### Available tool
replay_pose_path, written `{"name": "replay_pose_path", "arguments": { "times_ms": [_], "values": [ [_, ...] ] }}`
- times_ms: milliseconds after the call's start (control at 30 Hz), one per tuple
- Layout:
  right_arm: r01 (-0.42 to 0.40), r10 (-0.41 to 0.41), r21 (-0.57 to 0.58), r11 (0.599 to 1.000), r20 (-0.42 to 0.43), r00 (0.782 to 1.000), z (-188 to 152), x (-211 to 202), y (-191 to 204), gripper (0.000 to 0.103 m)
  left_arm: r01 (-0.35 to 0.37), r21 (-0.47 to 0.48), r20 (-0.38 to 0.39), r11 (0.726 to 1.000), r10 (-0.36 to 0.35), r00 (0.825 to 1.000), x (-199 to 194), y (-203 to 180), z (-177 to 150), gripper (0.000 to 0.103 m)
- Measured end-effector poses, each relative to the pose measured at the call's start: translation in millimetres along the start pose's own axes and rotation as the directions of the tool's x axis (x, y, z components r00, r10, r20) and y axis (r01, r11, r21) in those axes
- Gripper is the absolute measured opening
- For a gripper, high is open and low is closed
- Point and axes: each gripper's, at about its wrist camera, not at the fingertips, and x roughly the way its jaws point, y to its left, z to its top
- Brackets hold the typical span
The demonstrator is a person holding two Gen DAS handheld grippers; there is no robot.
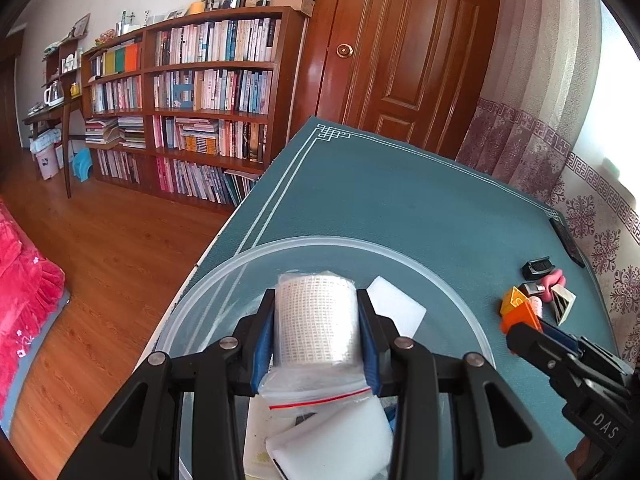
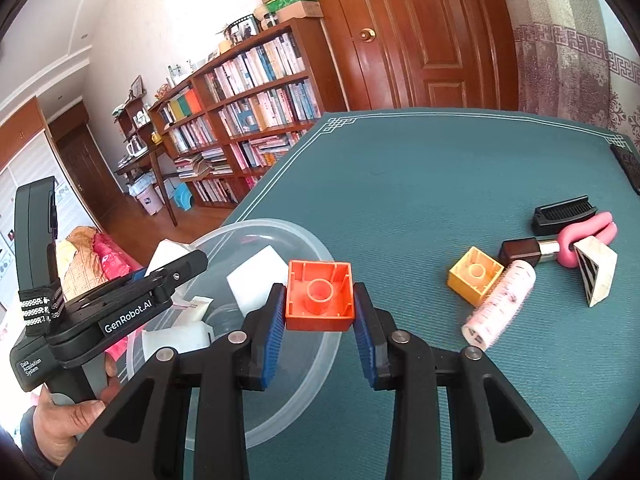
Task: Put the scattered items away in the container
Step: 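Open both tools to drop the bagged roll and orange block into the bowl, then withdraw both open tools from the bowl toward the remaining items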
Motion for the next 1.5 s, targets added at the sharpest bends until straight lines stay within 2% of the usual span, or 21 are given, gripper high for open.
{"name": "replay_pose_path", "arguments": {
  "times_ms": [100,167,233,267,467,800,1267,1500],
  "values": [
    [-0.016,0.015,-0.016,1.000,-0.019,1.000,-0.9,7.6,7.5,0.036,0.010,-0.014,-0.006,1.000,-0.010,1.000,0.7,3.9,1.3,0.043],
    [-0.030,0.029,-0.017,0.999,-0.036,0.999,-1.5,12.8,8.8,0.036,0.022,-0.037,-0.003,0.999,-0.022,1.000,-0.3,7.3,1.7,0.065],
    [-0.043,0.042,-0.013,0.999,-0.052,0.998,-3.3,17.7,8.8,0.036,0.003,-0.046,0.011,0.999,-0.002,1.000,-2.3,10.1,2.2,0.076],
    [-0.051,0.051,-0.011,0.999,-0.057,0.997,-4.7,19.3,9.0,0.036,-0.003,-0.049,0.014,0.999,0.003,1.000,-2.3,11.3,2.8,0.079],
    [-0.066,0.065,-0.014,0.998,-0.054,0.996,-5.4,21.6,9.6,0.036,-0.008,-0.077,0.011,0.997,0.009,1.000,-0.1,18.3,4.1,0.079],
    [-0.040,0.041,0.023,0.999,-0.027,0.999,-3.3,14.5,-4.3,0.036,0.006,-0.041,-0.008,0.999,-0.007,1.000,2.7,7.7,2.2,0.082],
    [0.022,-0.022,0.063,0.998,0.009,1.000,-5.5,-1.5,-32.0,0.036,0.021,0.018,0.001,1.000,-0.021,1.000,-2.5,-13.6,-2.1,0.087],
    [0.078,-0.079,0.077,0.994,0.013,0.997,-11.2,-11.4,-55.2,0.036,0.035,0.042,-0.005,0.998,-0.035,0.999,-3.8,-26.8,-3.6,0.087]
  ]
}}
